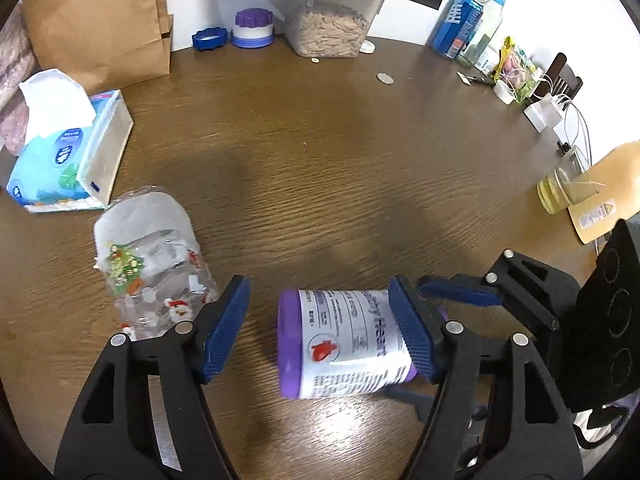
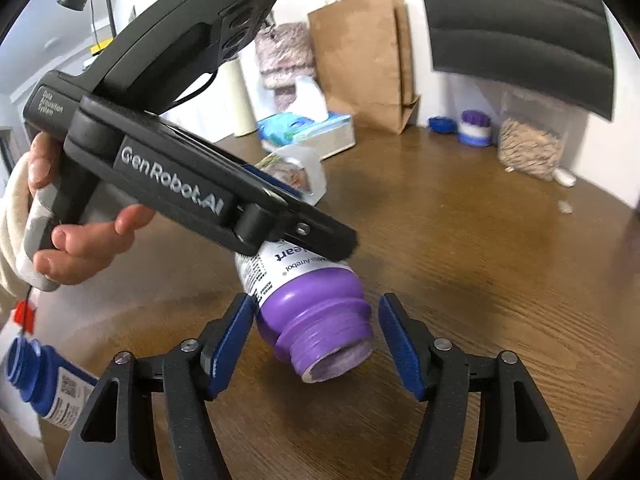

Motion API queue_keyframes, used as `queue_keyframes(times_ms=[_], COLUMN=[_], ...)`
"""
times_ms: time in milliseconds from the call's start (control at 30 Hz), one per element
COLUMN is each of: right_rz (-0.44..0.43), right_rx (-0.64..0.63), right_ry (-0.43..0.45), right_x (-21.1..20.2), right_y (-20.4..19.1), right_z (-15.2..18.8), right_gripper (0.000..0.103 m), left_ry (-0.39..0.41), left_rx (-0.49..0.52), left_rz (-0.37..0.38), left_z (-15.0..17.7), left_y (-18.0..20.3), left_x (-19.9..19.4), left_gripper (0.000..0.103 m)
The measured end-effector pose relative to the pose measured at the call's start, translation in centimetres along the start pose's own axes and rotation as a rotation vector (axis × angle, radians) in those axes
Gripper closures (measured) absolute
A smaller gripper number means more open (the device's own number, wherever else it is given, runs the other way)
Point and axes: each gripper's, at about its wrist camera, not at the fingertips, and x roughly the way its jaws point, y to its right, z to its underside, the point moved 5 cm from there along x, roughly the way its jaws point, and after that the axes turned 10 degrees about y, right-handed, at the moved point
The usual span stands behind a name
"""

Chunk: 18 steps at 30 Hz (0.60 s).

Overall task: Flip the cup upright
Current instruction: 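Grasp the lying purple-capped bottle with the right gripper and lift it, then grasp the purple bottle with the left gripper while the right gripper releases it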

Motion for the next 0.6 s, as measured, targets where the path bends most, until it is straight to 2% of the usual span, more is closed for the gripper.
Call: queue_keyframes(times_ms=[67, 233, 300, 367, 433, 500, 600], right_rz=[0.028, 0.072, 0.136, 0.152, 0.137, 0.146, 0.149], right_rx=[-0.001, 0.045, 0.063, 0.099, 0.139, 0.156, 0.165], right_ry=[0.011, 0.036, 0.039, 0.043, 0.059, 0.067, 0.057], right_x=[-0.2, -1.4, -2.0, -2.2, -2.6, -2.7, -2.6], right_y=[0.2, 2.3, 3.6, 4.6, 5.3, 5.8, 6.1], right_z=[0.0, -0.1, 0.1, 0.1, 0.1, 0.0, 0.0], right_gripper=[0.025, 0.024, 0.024, 0.024, 0.024, 0.024, 0.024], left_ry=[0.000, 0.042, 0.047, 0.072, 0.091, 0.070, 0.014], left_rx=[-0.016, -0.010, -0.007, -0.016, -0.020, 0.007, 0.085], left_rz=[-0.015, -0.069, -0.063, -0.030, 0.035, 0.083, 0.071], left_z=[0.1, 1.0, 1.3, 1.4, 1.4, 1.6, 2.4], left_y=[-0.5, -1.2, -1.2, -0.8, 0.2, 1.7, 3.9], left_x=[-0.2, -1.4, -1.6, -2.2, -2.8, -2.9, -2.2], left_gripper=[0.035, 0.036, 0.036, 0.035, 0.030, 0.017, 0.017])
